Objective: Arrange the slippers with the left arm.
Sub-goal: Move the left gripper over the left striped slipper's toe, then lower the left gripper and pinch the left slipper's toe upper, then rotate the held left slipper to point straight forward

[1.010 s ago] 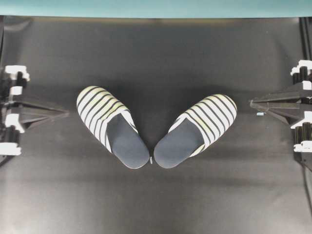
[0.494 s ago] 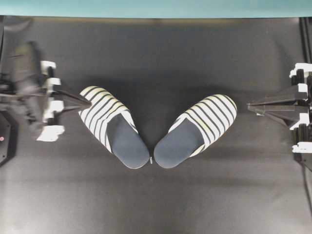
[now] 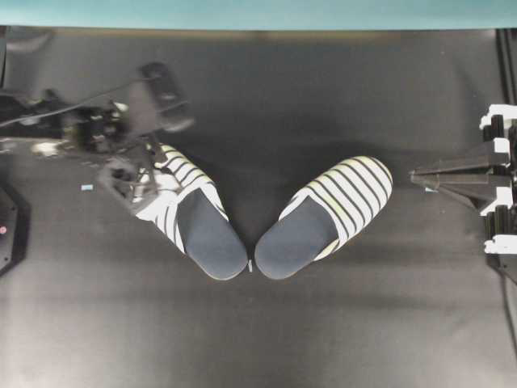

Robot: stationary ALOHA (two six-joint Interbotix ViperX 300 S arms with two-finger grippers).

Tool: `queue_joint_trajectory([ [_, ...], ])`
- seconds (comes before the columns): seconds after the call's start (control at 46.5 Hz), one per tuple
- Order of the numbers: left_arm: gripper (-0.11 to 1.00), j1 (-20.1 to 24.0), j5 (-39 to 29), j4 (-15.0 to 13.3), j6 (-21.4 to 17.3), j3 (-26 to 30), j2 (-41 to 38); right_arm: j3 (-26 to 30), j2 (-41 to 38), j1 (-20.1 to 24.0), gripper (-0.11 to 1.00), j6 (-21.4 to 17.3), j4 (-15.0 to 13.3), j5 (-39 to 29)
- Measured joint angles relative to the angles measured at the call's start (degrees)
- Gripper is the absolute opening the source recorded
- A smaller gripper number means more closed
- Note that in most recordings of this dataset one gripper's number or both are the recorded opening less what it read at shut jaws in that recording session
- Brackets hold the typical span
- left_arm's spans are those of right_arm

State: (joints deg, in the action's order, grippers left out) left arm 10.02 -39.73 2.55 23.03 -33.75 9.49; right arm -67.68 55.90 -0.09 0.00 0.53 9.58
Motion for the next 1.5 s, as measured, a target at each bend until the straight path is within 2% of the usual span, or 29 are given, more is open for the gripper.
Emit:
queue_joint_trajectory([
  [0.064, 0.85, -0.26, -2.46, 0.00, 0.70, 1.76, -2.46, -0.09, 0.18, 0.00, 0.01, 0.00, 0.18, -0.44],
  [0.258, 0.85, -1.32, -6.33, 0.09, 0.88, 5.98, -9.40, -0.44, 1.14, 0.00, 0.01, 0.00, 0.18, -1.76],
  [0.644, 0.83, -0.09, -6.33, 0.44, 0.53, 5.45, -12.57, -0.79, 3.08, 0.00, 0.01, 0.00, 0.18, -2.20],
  [0.709, 0.79, 0.00, -5.98, 0.44, 0.35, 5.01, -12.66, -0.79, 2.99, 0.00, 0.01, 0.00, 0.26, -2.29],
  [0.773, 0.71, 0.26, -5.89, 0.44, 0.35, 4.92, -12.66, -0.88, 3.08, 0.00, 0.01, 0.00, 0.26, -2.29],
  [0.881, 0.43, 0.53, -5.89, 0.44, -0.18, 4.83, -12.74, -0.97, 3.08, 0.00, 0.01, 0.00, 0.26, -2.20],
  [0.988, 0.13, 0.53, -5.89, 0.53, -3.16, 5.01, -12.74, -1.05, 3.08, 0.00, 0.01, 0.00, 0.18, -2.29],
  [1.053, 0.02, 0.62, -5.80, 0.53, -7.21, 5.36, -12.74, -1.05, 3.08, 0.00, 0.01, 0.00, 0.18, -2.29],
  [1.182, 0.01, 0.62, -5.45, 0.53, -15.64, 7.38, -12.74, -1.14, 3.08, 0.00, 0.01, 0.00, 0.18, -2.29],
  [1.31, 0.01, 0.53, -4.75, 0.62, -20.83, 10.02, -12.74, -1.32, 3.08, 0.00, 0.01, 0.00, 0.26, -2.29],
  [1.504, 0.01, 0.53, -3.96, 0.88, -22.68, 14.06, -12.92, -1.67, 3.08, 0.00, 0.01, 0.00, 0.26, -2.29],
])
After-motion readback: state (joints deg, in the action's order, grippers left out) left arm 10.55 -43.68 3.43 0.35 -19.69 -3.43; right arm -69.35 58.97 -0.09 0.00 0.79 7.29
